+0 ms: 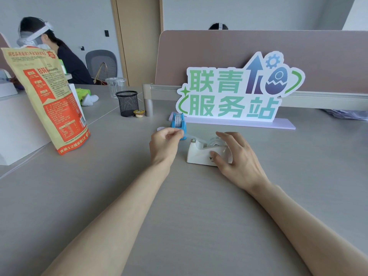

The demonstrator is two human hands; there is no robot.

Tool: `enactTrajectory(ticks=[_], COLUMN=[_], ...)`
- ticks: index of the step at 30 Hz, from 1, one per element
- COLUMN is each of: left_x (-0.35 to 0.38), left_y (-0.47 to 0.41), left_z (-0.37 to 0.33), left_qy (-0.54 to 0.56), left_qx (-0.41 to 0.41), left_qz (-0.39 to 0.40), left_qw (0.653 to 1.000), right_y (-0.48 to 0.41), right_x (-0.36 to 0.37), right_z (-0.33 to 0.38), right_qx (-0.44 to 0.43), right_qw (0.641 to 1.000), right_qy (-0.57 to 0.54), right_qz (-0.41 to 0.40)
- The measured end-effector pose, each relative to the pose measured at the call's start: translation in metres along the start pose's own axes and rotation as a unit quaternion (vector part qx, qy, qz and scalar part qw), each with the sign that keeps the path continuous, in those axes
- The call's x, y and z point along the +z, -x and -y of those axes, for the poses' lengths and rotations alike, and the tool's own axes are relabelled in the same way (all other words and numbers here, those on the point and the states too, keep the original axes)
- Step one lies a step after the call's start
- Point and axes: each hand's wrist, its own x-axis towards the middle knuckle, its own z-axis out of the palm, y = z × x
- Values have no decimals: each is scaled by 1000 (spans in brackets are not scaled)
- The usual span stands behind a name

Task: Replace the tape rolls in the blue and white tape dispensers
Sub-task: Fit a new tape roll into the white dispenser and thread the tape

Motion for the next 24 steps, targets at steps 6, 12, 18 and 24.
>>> enactTrajectory(ticks=[6, 12, 18, 24], left_x=[-3, -3, -5, -5], left_y=[-3, -4, -5, -8], left_z=[0, 3, 8, 10], left_qy=[11, 11, 12, 16], left_qx=[-18, -22, -37, -33], left_qz=[-11, -9, -12, -2], left_qw=[1000, 1000, 999, 999], right_y=[0, -1, -1, -1], right_x=[3, 4, 3, 4], right_z=[-1, -4, -4, -3], right_qx=[-13, -18, -15, -15], right_qw=[1000, 1000, 1000, 1000], right_qy=[8, 2, 3, 4], right_qz=[5, 9, 11, 10])
